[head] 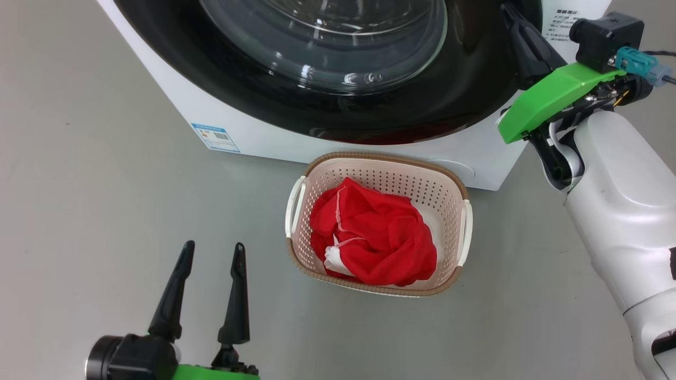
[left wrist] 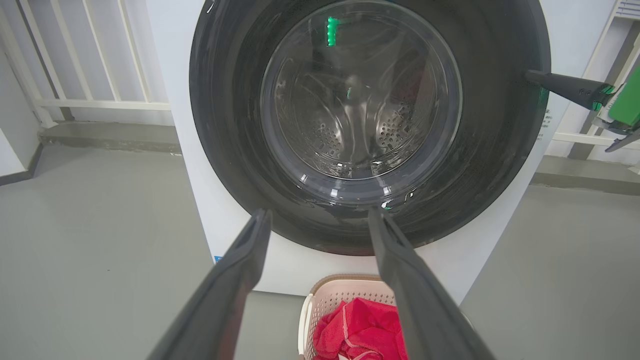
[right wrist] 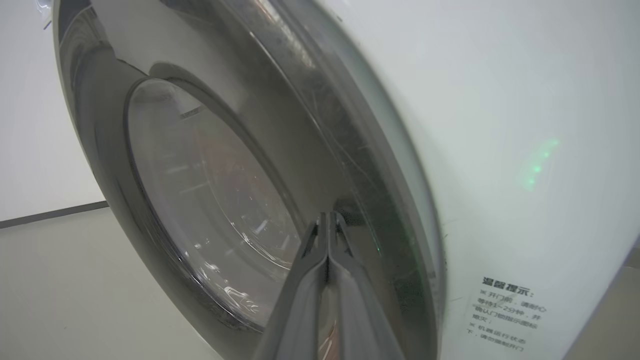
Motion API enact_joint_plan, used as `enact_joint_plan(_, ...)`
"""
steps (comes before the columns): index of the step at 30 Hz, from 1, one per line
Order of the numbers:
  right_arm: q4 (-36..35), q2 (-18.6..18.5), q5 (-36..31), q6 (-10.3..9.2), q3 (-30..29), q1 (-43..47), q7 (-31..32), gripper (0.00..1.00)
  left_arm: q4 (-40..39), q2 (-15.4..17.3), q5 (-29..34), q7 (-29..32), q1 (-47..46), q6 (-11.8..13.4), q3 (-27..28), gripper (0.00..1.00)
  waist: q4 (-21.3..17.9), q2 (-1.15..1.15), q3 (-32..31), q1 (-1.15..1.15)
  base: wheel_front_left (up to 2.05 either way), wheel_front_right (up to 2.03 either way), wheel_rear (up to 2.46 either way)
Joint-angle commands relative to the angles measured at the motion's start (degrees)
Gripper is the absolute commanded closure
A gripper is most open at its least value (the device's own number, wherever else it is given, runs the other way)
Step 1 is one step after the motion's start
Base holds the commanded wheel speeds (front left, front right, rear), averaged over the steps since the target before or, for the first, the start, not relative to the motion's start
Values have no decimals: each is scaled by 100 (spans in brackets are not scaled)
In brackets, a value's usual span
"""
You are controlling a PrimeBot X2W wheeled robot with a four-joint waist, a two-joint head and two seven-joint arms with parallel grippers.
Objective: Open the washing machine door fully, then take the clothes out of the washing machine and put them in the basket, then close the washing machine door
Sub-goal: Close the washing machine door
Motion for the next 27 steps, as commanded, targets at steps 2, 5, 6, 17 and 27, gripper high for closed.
enact_joint_plan(2,-30,40,26,-6,-29,-196,-64,100,-81,41,55,-58,-146,-41,175,0,8,0,-5,0,0,0,0)
enact_joint_plan(5,52,32,-13,-6,-103,-269,-72,100,-41,30,50,-64,-152,-56,186,0,18,0,-26,0,0,0,0)
enact_joint_plan(6,51,38,-26,-6,-118,-278,-73,100,-32,26,47,-66,-153,-63,189,0,20,0,-31,0,0,0,0)
enact_joint_plan(17,-582,169,-220,-6,124,391,-76,100,96,44,29,-73,-117,-123,217,0,-104,0,-263,0,0,0,0)
enact_joint_plan(27,-1620,259,-343,-6,63,1650,-76,100,194,165,8,-29,-52,-116,236,0,-348,0,-591,0,0,0,0)
